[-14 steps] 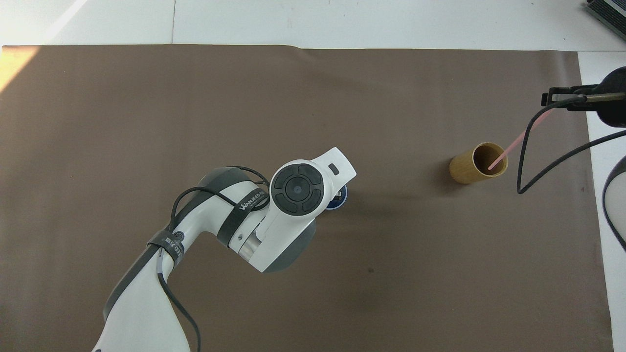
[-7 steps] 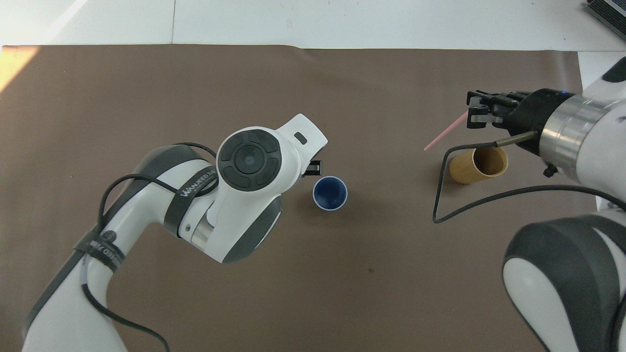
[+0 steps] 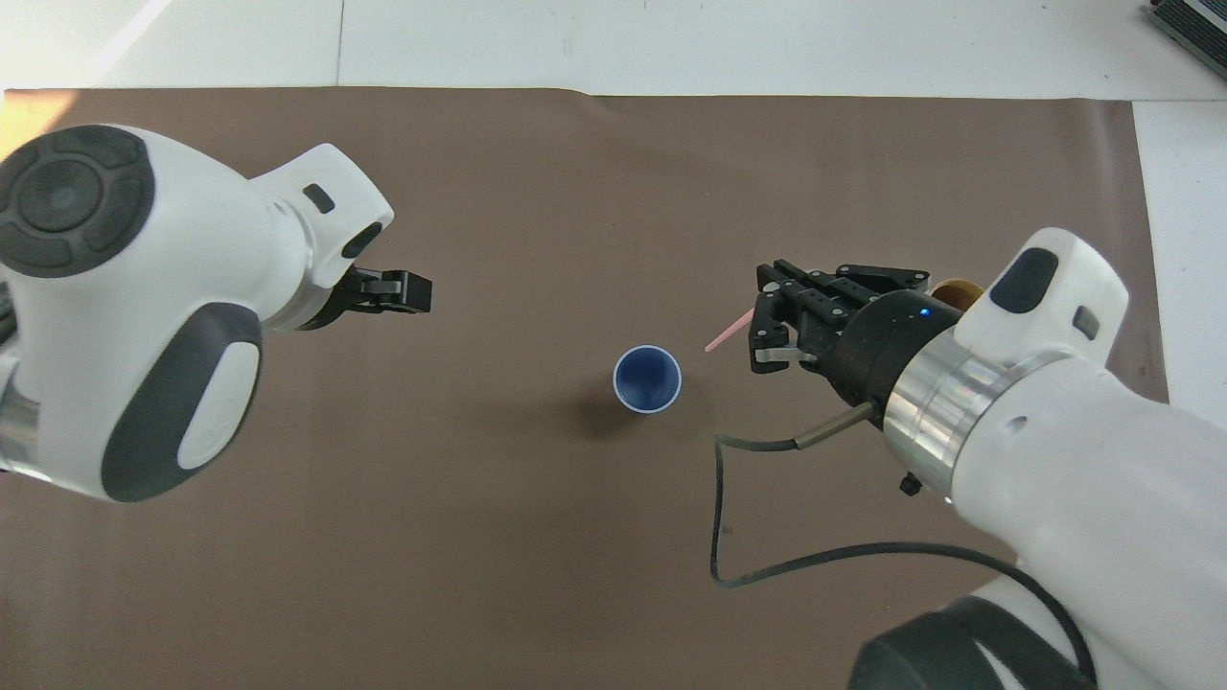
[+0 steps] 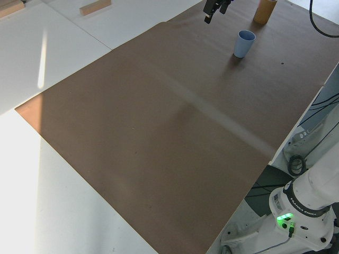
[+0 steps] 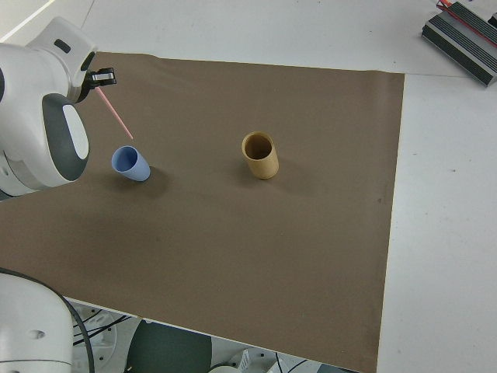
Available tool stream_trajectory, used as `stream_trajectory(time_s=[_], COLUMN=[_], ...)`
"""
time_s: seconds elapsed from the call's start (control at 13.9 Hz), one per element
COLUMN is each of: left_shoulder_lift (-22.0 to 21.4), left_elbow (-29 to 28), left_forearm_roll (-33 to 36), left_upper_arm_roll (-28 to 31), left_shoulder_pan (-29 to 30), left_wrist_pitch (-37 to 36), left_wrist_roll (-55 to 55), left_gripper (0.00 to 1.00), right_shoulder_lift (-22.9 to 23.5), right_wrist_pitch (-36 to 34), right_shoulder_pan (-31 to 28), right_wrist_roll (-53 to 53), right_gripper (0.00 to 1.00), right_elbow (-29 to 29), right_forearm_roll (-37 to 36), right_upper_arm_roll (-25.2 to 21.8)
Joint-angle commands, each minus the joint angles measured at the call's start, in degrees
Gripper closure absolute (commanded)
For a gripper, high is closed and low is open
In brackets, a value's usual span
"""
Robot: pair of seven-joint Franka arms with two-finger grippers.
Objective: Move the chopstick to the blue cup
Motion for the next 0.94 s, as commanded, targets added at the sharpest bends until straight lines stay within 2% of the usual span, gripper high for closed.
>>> stream_trajectory(time_s=[0.0,0.22,0.36,0.58,0.72,0.86], left_shoulder_lift=[-3.49,-5.51,-6.13,-5.51,-7.26,-10.33], left_elbow=[-1.40,-1.32,1.39,11.06,10.12,4.77], left_forearm_roll=[0.56,-0.84,-3.48,-3.05,-3.13,-3.22], left_upper_arm_roll=[-0.83,-0.83,-0.48,-0.39,-0.56,0.22], left_shoulder_pan=[6.19,12.43,14.21,14.91,15.35,15.53], left_wrist_pitch=[-5.31,-7.35,-9.88,-24.71,-26.77,-24.15], left_wrist_roll=[8.84,16.41,17.58,19.24,22.57,23.72], left_gripper=[0.00,0.00,0.00,0.00,0.00,0.00], right_shoulder_lift=[-0.14,1.27,1.97,4.25,6.19,8.56], right_wrist_pitch=[6.93,11.96,13.20,20.03,23.30,24.53], right_shoulder_pan=[2.59,4.26,5.15,5.76,6.82,6.82], right_wrist_roll=[0.30,0.65,0.83,1.00,1.00,1.00], right_gripper=[1.00,1.00,1.00,1.00,1.00,1.00], right_elbow=[-5.05,-8.22,-9.28,-12.96,-14.73,-14.55], right_forearm_roll=[-0.41,-2.78,-4.01,-5.07,-5.51,-7.61], right_upper_arm_roll=[-0.24,-0.16,-0.16,-0.16,-0.16,-0.16])
